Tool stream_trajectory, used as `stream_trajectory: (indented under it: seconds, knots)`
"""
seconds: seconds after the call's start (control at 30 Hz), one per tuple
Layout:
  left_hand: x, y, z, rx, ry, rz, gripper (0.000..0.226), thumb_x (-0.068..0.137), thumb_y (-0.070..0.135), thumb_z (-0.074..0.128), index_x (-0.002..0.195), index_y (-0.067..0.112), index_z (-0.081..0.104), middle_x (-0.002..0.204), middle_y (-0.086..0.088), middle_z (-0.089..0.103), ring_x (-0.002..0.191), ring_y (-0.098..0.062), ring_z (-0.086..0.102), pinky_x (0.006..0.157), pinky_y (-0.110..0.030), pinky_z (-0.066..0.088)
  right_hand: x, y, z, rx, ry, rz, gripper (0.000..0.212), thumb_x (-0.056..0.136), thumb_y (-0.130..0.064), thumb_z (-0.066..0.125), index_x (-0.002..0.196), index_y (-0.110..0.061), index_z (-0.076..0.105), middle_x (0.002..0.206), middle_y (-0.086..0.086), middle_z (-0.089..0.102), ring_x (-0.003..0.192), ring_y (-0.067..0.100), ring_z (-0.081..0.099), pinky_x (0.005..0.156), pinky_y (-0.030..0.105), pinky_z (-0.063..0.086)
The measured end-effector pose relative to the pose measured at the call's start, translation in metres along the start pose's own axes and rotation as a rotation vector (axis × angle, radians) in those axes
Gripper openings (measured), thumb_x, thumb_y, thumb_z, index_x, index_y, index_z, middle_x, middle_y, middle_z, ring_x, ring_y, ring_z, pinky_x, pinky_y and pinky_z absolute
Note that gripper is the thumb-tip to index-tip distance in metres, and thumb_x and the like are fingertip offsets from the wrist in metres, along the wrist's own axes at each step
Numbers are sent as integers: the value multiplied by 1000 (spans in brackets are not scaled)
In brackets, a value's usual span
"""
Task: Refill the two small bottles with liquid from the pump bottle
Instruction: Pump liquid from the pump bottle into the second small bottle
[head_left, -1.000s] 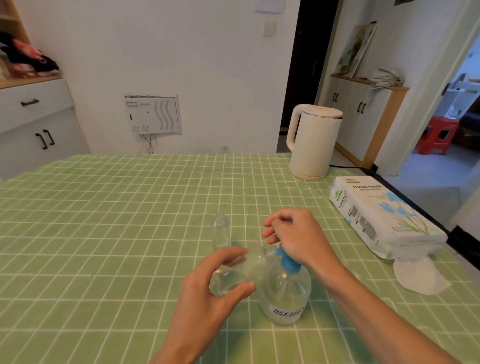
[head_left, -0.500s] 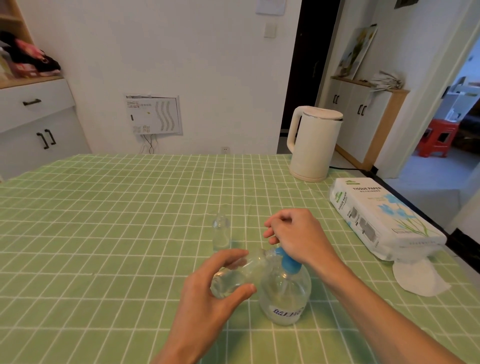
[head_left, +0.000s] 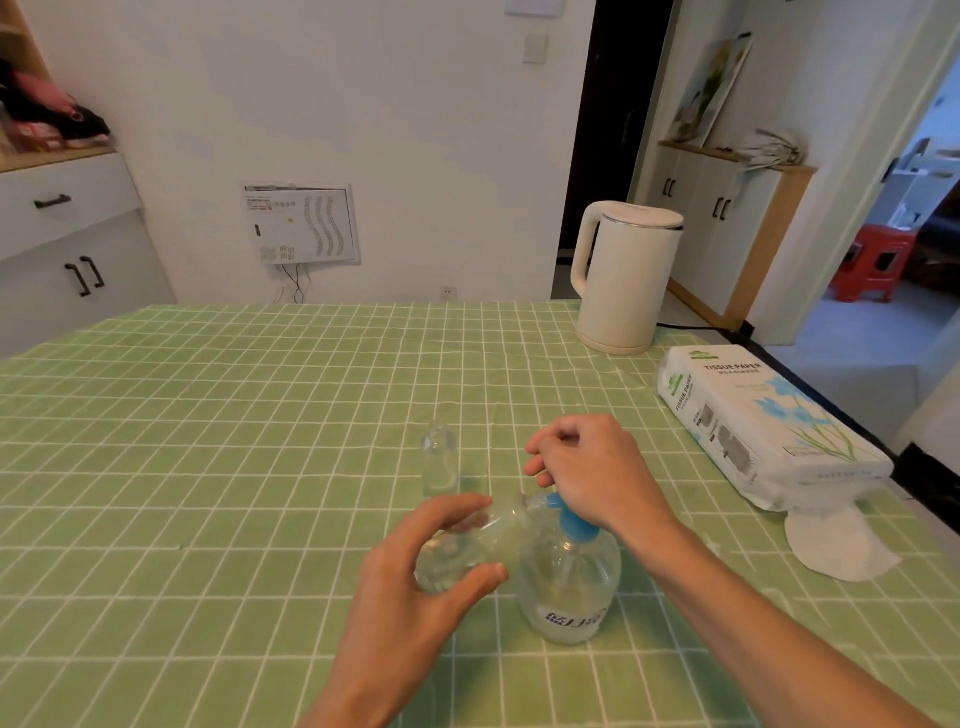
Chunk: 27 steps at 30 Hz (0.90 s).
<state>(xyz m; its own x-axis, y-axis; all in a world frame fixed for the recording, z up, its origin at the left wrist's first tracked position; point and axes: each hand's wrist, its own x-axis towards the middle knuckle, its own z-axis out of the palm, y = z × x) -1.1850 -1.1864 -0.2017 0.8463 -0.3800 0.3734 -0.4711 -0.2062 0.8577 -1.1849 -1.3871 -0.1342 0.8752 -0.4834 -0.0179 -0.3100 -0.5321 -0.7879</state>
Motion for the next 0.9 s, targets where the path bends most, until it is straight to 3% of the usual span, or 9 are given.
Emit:
stream_trajectory:
  seconds: [0.3,0.5,0.67,0.9]
  knots:
    - [-1,0,1,-73,11,1,54,75,15,93,118,42,74,113,25,77,113,6,69,92,-2,45,-1,-2,-2,-25,1,4,28,107,-21,58,88,-24,79,81,-10,81,85,17,80,92,50,66]
    - [1,1,0,-163,25,39,52,71,31,95,118,43,76,115,8,76,109,-14,71,94,-11,48,1,-11,-7,-131,26,-40,27,105,-28,59,92,-15,79,84,2,83,85,28,81,83,54,68]
    - [1,-3,2,-166,6,79,55,76,24,87,125,43,73,120,10,76,115,-14,70,96,-9,47,4,-5,-3,-67,25,-31,29,106,-25,59,84,-24,78,80,-10,81,79,11,79,84,48,68]
    - [0,-5,6,-165,4,100,51,79,24,85,125,43,73,121,7,74,115,-15,69,97,-9,46,2,1,1,-54,13,-11,31,107,-25,58,83,-28,76,81,-11,81,85,16,79,90,51,66]
